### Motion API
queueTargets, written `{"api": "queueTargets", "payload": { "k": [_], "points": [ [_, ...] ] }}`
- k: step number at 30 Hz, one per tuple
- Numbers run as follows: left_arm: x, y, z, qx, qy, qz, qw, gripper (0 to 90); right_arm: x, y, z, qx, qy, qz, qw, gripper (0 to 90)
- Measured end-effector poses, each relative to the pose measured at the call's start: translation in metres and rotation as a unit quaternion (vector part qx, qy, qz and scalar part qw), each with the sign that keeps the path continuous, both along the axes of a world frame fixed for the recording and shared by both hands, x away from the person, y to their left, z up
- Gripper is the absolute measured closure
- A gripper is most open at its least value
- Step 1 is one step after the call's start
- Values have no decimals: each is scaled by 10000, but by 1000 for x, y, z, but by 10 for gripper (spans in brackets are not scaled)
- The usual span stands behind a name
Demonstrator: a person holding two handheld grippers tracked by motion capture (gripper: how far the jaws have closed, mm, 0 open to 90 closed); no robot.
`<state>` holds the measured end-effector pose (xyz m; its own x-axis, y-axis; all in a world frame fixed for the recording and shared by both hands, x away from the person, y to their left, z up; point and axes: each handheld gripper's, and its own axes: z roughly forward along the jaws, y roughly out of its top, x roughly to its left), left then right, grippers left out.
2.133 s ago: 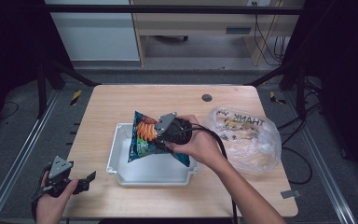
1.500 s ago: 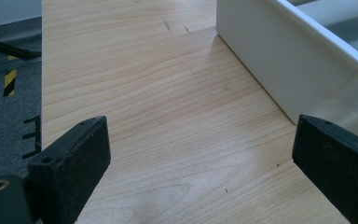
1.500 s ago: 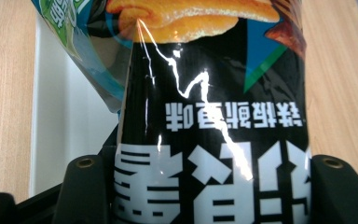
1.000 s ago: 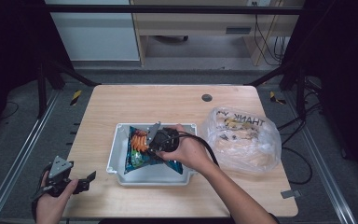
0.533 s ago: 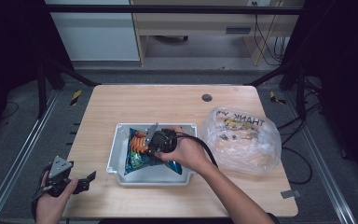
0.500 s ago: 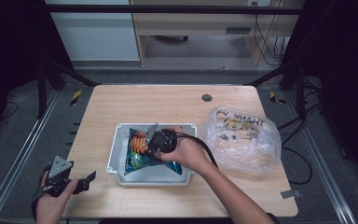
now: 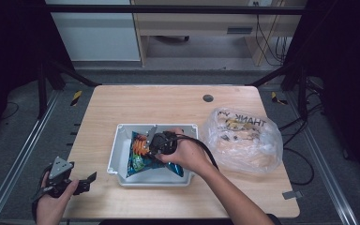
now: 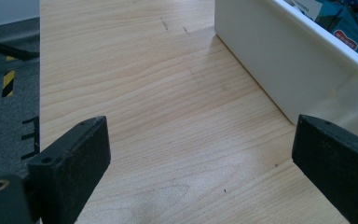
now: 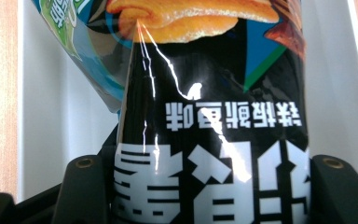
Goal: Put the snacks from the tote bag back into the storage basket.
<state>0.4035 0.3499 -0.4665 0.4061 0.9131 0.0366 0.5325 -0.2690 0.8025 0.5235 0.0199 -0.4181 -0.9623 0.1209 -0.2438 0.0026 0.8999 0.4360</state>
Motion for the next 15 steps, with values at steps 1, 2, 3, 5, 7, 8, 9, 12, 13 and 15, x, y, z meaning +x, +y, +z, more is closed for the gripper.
{"api": "queueTargets", "payload": {
  "k": [1, 2, 3, 5, 7, 8, 9, 12, 13, 15],
  "points": [
    [0, 0, 0, -4, 0, 0, 10000, 41, 0, 0, 0, -7, 9, -2, 10000, 399],
    [0, 0, 0, -7, 10, -6, 10000, 41, 1, 0, -1, -21, 30, -23, 10000, 399],
    [0, 0, 0, 1, 10, -7, 10000, 41, 1, 0, -1, -23, 35, -13, 10000, 399],
    [0, 0, 0, -2, 14, -11, 10000, 41, 1, 1, -3, -44, 54, -1, 10000, 398],
    [0, 0, 0, 4, 10, -10, 10000, 41, 1, 1, -4, -47, 70, -35, 10000, 397],
    [0, 0, 0, 4, 12, -9, 10000, 41, 1, 1, -4, -52, 61, -31, 10000, 397],
    [0, 0, 0, 8, 12, -11, 10000, 41, 1, 1, -4, -69, 65, -22, 10000, 396],
    [0, 0, 0, -4, 14, -10, 10000, 41, 2, 1, -4, -89, 81, -30, 9999, 394],
    [0, 0, 0, -5, 13, -12, 10000, 41, 2, 2, -4, -91, 81, -32, 9999, 393],
    [0, 0, 0, 11, 24, -19, 10000, 41, 2, 2, -4, -90, 77, -31, 9999, 388]
  ]
}}
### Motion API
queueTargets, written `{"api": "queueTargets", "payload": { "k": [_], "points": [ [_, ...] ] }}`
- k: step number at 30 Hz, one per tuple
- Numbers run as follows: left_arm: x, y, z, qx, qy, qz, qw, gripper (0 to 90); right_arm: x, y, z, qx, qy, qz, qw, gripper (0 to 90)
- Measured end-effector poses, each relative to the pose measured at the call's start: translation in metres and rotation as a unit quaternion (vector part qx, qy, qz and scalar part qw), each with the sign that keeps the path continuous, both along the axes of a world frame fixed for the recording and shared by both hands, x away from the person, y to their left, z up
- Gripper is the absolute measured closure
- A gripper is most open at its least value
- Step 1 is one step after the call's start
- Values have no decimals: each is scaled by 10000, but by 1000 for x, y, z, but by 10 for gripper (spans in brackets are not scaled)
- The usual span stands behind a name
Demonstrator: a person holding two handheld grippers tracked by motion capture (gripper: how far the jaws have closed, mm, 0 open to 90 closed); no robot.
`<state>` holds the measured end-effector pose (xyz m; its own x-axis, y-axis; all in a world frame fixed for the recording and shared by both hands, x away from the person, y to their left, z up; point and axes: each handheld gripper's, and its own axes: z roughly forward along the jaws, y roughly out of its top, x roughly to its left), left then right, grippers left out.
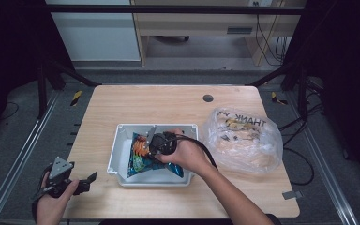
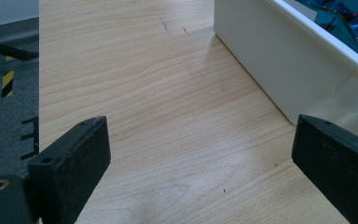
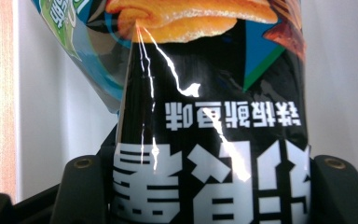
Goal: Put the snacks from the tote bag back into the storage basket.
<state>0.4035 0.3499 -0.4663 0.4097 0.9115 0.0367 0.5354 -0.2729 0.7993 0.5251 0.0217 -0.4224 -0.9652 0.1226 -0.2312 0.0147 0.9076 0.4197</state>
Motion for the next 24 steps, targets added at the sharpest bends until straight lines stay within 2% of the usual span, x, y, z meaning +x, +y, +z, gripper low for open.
{"api": "queueTargets", "payload": {
  "k": [7, 24],
  "points": [
    [1, 0, 0, -28, -32, 24, 10000, 41, 0, 2, -1, 49, 5, -45, 10000, 347],
    [0, 1, -1, -42, -9, 83, 10000, 41, -8, -18, 20, 427, -188, -250, 9986, 156]
  ]
}}
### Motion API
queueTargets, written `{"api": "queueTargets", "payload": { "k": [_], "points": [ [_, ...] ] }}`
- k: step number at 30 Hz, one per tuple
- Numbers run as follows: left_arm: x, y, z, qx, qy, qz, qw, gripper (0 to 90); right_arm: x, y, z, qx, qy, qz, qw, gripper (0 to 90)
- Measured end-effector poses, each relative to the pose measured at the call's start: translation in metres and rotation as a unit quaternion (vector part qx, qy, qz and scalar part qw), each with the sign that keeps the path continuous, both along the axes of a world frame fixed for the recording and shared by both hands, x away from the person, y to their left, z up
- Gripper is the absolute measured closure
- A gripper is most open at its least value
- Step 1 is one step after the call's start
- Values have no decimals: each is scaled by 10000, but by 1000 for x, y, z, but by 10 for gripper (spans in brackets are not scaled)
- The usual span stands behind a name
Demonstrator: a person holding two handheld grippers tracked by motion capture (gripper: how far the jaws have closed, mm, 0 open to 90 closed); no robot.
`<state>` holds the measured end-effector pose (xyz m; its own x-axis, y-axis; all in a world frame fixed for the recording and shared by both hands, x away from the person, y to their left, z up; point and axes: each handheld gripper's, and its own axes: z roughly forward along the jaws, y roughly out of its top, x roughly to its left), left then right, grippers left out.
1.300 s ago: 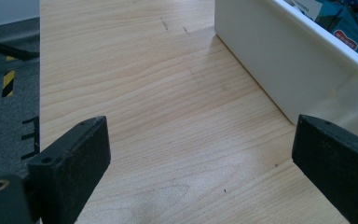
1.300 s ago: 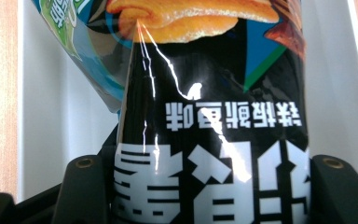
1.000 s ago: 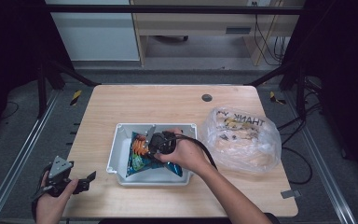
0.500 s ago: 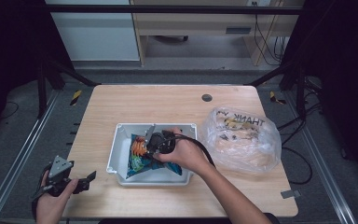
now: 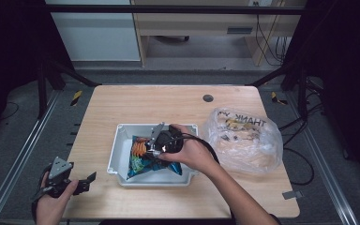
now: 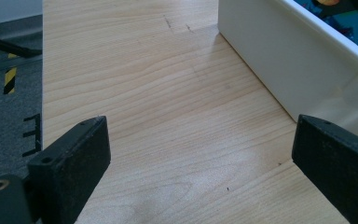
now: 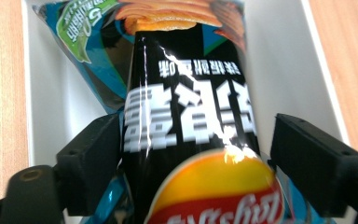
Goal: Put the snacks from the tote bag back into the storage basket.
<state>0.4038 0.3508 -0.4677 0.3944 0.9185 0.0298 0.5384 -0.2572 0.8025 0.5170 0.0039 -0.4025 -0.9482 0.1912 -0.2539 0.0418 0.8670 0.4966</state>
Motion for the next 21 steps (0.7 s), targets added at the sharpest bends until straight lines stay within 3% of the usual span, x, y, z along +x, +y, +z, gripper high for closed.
{"api": "queueTargets", "payload": {
  "k": [13, 21],
  "points": [
    [-1, 0, 0, 8, 0, 3, 10000, 41, -1, -15, 14, 353, -75, -230, 9991, 103],
    [-1, 0, 0, -5, -15, 20, 10000, 41, -1, -18, 19, 350, -100, -234, 9991, 97]
  ]
}}
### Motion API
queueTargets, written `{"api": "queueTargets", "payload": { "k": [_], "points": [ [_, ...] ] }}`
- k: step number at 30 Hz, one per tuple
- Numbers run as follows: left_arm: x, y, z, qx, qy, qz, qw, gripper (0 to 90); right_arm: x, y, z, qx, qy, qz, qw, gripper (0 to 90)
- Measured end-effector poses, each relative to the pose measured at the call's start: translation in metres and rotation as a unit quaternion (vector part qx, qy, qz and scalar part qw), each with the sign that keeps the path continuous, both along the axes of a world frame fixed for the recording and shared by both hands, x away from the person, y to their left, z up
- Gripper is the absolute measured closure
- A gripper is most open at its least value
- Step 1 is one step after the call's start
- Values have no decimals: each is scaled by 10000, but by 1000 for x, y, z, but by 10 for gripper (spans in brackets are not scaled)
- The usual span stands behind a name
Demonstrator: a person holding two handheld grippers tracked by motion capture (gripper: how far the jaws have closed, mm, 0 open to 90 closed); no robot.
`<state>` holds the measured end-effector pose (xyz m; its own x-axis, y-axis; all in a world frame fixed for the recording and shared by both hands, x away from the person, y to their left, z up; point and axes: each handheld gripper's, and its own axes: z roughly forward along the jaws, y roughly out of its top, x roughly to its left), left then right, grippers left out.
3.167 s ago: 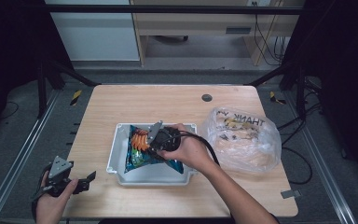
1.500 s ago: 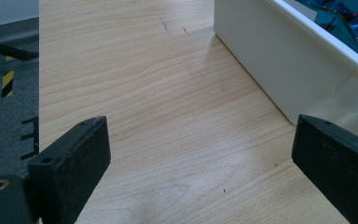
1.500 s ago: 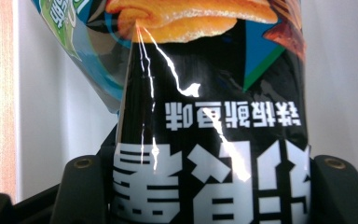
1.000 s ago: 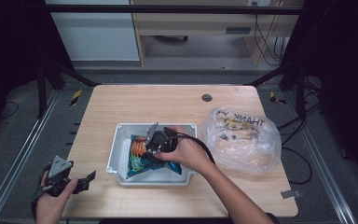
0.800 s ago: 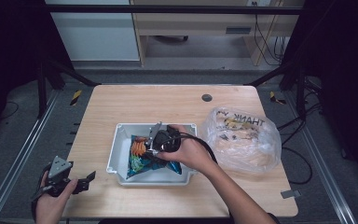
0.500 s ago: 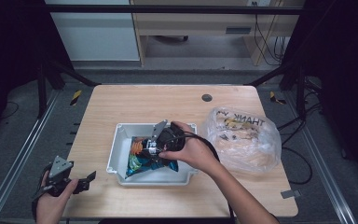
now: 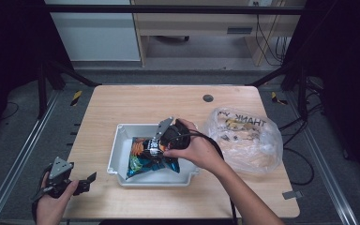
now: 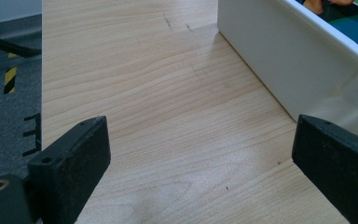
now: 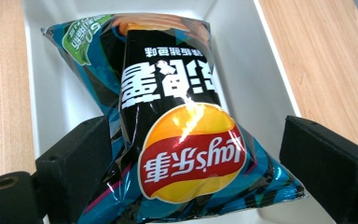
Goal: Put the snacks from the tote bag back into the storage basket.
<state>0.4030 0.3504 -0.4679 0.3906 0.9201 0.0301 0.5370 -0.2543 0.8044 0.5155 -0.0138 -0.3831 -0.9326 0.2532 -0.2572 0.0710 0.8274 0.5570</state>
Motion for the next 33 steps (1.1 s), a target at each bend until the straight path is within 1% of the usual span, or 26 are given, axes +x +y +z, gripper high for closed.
{"api": "queueTargets", "payload": {
  "k": [3, 7, 9, 10, 12, 15, 17, 20, 22, 25, 27, 28, 29, 30, 33],
  "points": [
    [0, 1, 0, -2, 15, -5, 10000, 41, -1, 0, 1, 8, 15, -21, 10000, 92],
    [0, 1, 1, 8, -15, 3, 10000, 42, -2, 0, 3, 37, -41, -22, 10000, 73],
    [0, 1, 2, 21, -34, 9, 10000, 42, -2, 0, 3, 68, -54, -138, 9999, 70],
    [0, 2, 2, 14, -42, 16, 10000, 43, -2, 1, 3, 62, -62, -154, 9998, 70],
    [0, 2, 1, 16, 6, -4, 10000, 42, -2, 1, 4, 41, -67, -135, 9999, 71],
    [0, 1, 1, -12, -16, 21, 10000, 43, -3, 1, 6, 78, -141, -142, 9998, 71],
    [0, 1, 1, -19, -26, 23, 10000, 42, -5, 0, 8, 138, -165, -239, 9995, 66],
    [0, 2, 1, -8, -24, 10, 10000, 43, -7, -2, 14, 266, -185, -255, 9991, 63],
    [0, 1, 2, -36, -87, 25, 10000, 42, -9, -3, 17, 345, -221, -316, 9987, 62],
    [-1, 1, 2, -21, -100, 43, 9999, 42, -10, -5, 21, 369, -309, -401, 9980, 64],
    [-1, 2, 2, -9, -83, 36, 10000, 42, -11, -6, 24, 444, -306, -459, 9975, 64],
    [-1, 2, 2, -37, -85, 53, 9999, 42, -12, -6, 25, 492, -349, -505, 9969, 64],
    [-1, 3, 3, -15, -74, 44, 10000, 42, -13, -7, 27, 511, -420, -527, 9964, 66],
    [-1, 4, 2, -27, -73, 65, 9999, 42, -14, -8, 29, 579, -482, -593, 9954, 68],
    [-1, 5, 2, -33, -51, 86, 9999, 43, -14, -13, 36, 834, -526, -847, 9915, 68]
  ]
}}
